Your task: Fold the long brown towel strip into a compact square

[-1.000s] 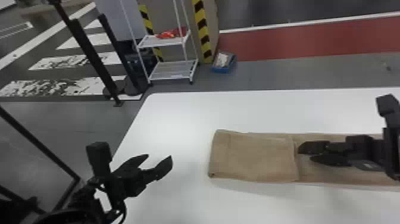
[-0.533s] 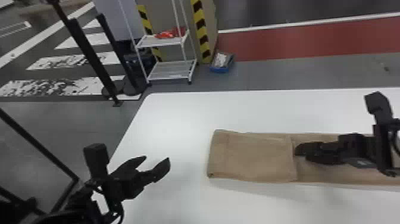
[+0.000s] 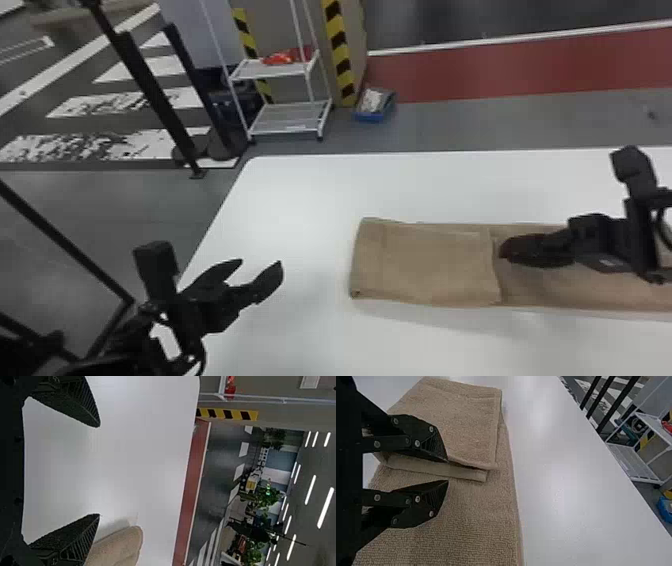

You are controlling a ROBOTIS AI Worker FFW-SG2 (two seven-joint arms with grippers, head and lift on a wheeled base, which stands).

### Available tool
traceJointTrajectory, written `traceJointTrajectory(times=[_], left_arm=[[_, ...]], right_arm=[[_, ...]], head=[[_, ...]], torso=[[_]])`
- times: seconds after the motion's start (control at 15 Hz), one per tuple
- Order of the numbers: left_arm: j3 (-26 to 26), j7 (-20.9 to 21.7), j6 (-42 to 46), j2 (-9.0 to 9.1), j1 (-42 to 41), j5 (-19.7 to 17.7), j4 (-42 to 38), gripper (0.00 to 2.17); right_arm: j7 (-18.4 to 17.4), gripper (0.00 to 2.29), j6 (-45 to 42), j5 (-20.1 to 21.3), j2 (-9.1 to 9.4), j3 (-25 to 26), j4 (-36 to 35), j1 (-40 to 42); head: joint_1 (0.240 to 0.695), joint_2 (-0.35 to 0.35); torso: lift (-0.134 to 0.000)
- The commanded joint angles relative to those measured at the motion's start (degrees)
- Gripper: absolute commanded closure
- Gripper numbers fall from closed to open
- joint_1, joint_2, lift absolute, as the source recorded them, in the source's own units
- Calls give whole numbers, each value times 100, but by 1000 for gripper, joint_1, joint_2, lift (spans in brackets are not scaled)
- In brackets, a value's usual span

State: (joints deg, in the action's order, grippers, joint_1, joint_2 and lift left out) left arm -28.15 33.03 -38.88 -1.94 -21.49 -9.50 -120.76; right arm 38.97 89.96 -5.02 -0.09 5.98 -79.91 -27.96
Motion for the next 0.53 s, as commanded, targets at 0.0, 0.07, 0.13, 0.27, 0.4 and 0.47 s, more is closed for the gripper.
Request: traceJointTrajectory(times=[0.0, 0.07, 0.13, 0.27, 0.4, 0.47], left_arm=[[-42, -7, 7, 1, -4, -34, 0, 80], [-77, -7, 25, 1, -4, -61, -9, 80], [-85, -7, 25, 1, -4, -113, 0, 80], [-85, -16, 60, 1, -4, -122, 0, 80], [-156, -16, 113, 10, -4, -157, 0, 80], [-173, -16, 130, 1, -4, -245, 0, 80]], right_arm=[[6, 1031, 12, 53, 14, 0, 72, -70], [14, 1058, 12, 106, 14, 0, 151, -122], [14, 1031, 12, 168, 14, 0, 230, -175], [-3, 731, 12, 194, 14, 0, 265, -219], [-21, 660, 12, 308, 14, 0, 362, -316], [-21, 664, 12, 343, 14, 0, 397, -342]], head=[[695, 302], [695, 305], [695, 305], [695, 303], [695, 301], [695, 298]], torso=[[-125], [-125], [-125], [-125], [-125], [-125]])
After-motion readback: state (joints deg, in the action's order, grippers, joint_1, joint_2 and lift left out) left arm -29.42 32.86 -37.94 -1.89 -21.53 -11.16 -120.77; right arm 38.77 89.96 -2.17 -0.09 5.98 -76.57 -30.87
